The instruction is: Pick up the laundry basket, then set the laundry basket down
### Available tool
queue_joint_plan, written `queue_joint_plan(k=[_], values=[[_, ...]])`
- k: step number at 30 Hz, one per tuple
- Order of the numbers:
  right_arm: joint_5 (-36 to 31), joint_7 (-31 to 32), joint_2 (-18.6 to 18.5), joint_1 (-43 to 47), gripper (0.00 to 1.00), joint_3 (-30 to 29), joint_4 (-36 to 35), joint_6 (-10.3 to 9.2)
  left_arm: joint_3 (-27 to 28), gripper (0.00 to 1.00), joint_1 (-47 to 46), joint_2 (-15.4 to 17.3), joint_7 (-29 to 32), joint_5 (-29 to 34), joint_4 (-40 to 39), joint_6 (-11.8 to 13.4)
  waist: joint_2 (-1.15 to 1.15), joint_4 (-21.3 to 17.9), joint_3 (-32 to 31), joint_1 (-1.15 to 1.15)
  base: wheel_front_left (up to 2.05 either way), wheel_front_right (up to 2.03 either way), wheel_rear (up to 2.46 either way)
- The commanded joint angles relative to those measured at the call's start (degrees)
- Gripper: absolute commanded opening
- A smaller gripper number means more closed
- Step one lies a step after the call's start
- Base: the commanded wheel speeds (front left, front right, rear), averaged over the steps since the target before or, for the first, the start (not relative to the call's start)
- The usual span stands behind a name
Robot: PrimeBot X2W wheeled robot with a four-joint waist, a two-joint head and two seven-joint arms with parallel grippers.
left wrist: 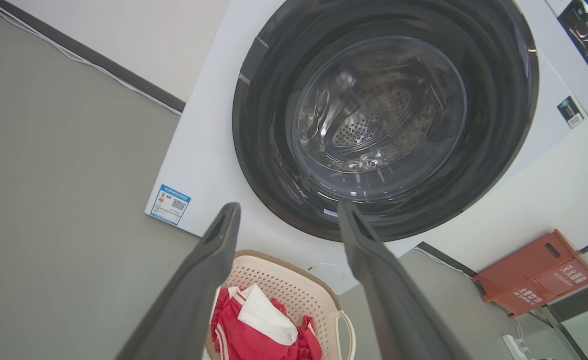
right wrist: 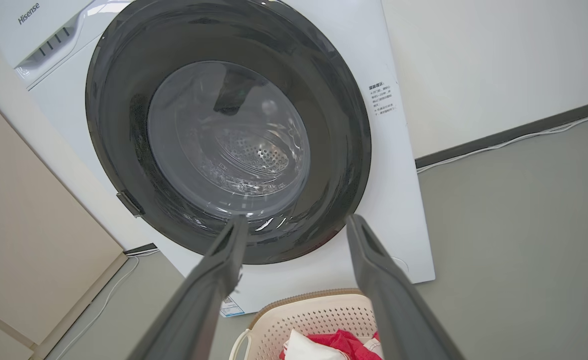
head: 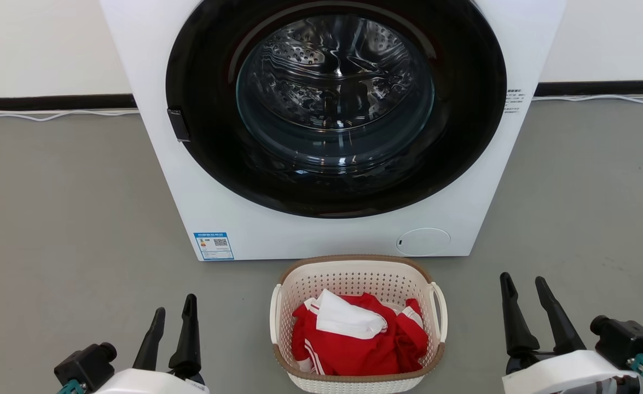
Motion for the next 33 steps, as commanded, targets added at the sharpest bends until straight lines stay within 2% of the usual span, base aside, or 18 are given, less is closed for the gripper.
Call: queue_joint_plan(k=[1, 33], values=[[-2.0, -1.12, -0.73, -0.83, 1.0, 1.26, -2.02, 0.6, 1.31, 1.0, -1.28, 0.51, -0.83, 1.66, -1.95, 0.68, 0.0, -0.04, 0.01, 0.0, 0.0, 0.0, 0.0], [-23.4, -6.43, -0.6, -2.37, 1.0, 1.23, -2.21, 0.84, -0.03, 1.0, -0.35, 0.77, -6.15, 20.75, -3.64, 1.88, 0.0, -0.54, 0.07, 0.0, 0.0, 0.0, 0.0]])
